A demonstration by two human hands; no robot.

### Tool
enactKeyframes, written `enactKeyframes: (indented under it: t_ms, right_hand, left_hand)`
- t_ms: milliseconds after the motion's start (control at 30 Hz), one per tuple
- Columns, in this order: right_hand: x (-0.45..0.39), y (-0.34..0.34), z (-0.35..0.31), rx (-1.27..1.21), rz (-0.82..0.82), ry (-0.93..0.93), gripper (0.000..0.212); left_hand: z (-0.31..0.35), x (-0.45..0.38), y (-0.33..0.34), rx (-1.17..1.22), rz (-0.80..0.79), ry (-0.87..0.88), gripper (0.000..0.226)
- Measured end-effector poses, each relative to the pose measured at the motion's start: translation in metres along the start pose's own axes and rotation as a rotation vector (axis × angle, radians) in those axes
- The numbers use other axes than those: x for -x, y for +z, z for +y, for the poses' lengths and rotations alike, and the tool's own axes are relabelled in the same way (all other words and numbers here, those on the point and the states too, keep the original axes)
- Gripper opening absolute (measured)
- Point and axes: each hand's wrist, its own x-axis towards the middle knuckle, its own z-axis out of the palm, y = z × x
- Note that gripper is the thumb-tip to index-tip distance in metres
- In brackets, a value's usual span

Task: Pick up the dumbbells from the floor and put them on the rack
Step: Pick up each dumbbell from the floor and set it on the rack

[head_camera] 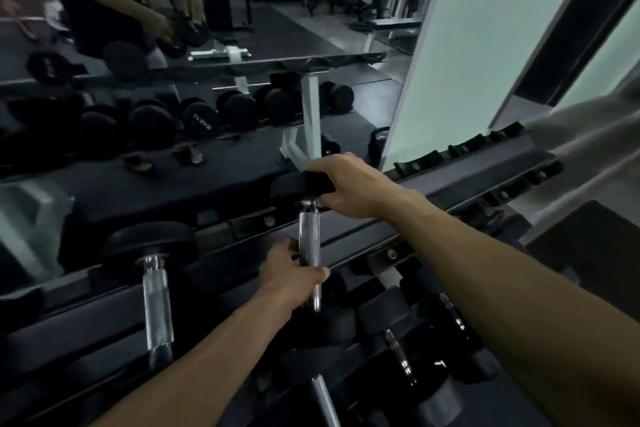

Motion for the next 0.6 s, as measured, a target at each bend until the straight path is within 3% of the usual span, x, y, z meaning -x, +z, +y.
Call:
enactKeyframes:
  t_ms: [233,600]
  right_hand:
    - [-0.073,0.057,0.022,-0.057,-0.175,-0.102,0.035]
    - [-0.069,0.072,0.052,-0.217,-0.088,-0.071,0.039]
  left_hand:
    - [-0.022,-0.044,0.007,0.019,0.169,-0.134,0.055]
    - [-0.019,-0.046,0.016,-0.142,0.156,-0.070,0.046]
